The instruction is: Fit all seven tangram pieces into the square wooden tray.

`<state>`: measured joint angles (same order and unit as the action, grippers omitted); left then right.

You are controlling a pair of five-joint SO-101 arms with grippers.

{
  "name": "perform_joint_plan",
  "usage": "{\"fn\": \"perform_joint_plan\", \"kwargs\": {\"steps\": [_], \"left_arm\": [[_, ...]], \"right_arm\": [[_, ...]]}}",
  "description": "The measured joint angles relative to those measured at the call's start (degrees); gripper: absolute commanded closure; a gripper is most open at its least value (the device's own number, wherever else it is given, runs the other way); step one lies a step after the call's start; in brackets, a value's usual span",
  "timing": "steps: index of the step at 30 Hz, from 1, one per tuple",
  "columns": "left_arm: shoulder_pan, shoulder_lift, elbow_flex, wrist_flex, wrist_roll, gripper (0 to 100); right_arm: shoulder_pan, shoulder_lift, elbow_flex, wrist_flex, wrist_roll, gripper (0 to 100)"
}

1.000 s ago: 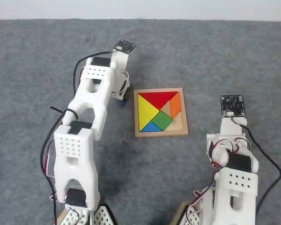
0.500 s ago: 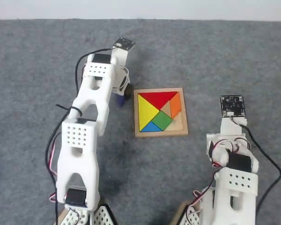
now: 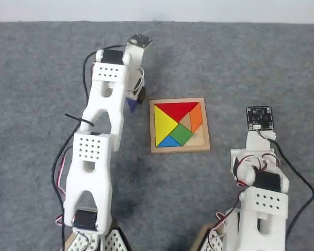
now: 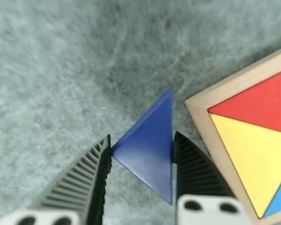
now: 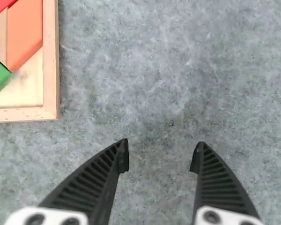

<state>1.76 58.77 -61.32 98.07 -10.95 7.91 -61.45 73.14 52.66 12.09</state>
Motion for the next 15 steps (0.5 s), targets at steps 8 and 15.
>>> {"fn": "perform_joint_plan", "kwargs": {"steps": [8, 15], "left_arm": [[8.26, -6.68, 10.46, 0.09, 1.49, 87], [18.29, -13.1, 20.75, -0.62, 4.22, 87]], "right_arm": [[0.0, 0.0, 0.0, 0.0, 0.0, 77.2], [5.01, 0.0, 0.0, 0.0, 1.85, 77.2]]}}
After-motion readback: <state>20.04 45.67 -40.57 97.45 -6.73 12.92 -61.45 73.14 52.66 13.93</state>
